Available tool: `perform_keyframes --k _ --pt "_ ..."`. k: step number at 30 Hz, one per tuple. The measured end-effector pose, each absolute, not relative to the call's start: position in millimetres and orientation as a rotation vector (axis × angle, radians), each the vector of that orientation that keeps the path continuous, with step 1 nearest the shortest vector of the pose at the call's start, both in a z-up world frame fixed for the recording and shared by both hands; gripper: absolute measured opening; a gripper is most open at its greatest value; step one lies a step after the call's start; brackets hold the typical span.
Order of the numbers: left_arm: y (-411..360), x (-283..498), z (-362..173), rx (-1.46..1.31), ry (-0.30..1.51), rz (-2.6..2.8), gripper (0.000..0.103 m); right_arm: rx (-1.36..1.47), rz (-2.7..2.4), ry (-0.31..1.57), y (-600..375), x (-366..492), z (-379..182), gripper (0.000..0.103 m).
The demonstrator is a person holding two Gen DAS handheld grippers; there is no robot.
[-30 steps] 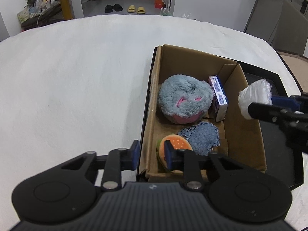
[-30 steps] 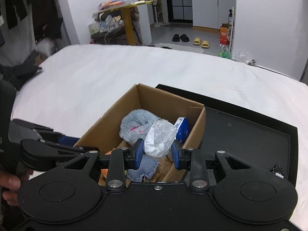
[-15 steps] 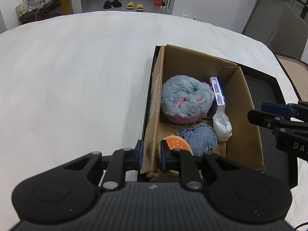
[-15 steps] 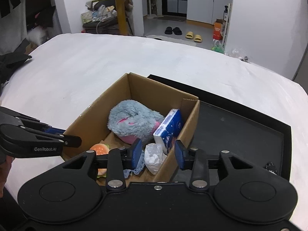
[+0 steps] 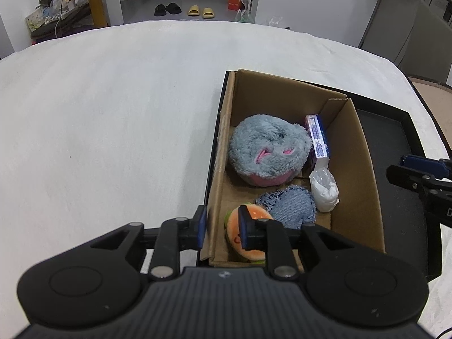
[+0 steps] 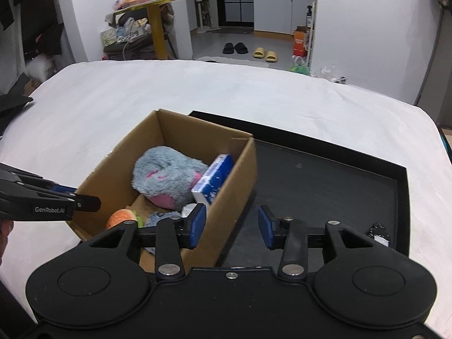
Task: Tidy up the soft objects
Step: 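Move the right gripper to the black cloth plush and grasp it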
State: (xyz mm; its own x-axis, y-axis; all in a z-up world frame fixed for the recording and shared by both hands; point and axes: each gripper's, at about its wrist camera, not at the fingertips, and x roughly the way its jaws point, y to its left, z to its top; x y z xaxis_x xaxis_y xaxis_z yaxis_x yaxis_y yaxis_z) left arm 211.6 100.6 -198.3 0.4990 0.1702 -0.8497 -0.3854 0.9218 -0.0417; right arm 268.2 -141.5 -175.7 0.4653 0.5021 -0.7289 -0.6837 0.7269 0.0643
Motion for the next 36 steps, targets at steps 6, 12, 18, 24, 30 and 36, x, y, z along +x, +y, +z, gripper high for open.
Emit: perform_keyframes --k 6,12,18,24,30,36 --pt "96.4 217.8 -196.7 -0.229 1.006 0.359 0.036 -0.226 0.695 0.795 -161.8 277.5 -181.5 0.047" --pt "89.4 223.2 -194.1 -0.196 1.004 0.379 0.055 -0.214 0.642 0.792 -182.6 289.5 -194.6 0.052" --pt "83.0 227.8 -195.7 -0.169 1.007 0.404 0.061 -0.203 0.576 0.790 -204.1 304.0 -213.2 0.052" --pt "75.3 232.4 -198.0 -0.154 1.013 0.412 0.063 -0.210 0.520 0.785 -221.9 317.9 -230.9 0.052" --pt "67.7 235.8 -200.1 -0.127 1.020 0.411 0.066 -0.205 0.476 0.795 -237.2 332.7 -246.1 0.052" --pt "61.1 237.8 -201.9 -0.104 1.017 0.430 0.069 -0.197 0.427 0.794 -249.5 346.4 -262.8 0.052"
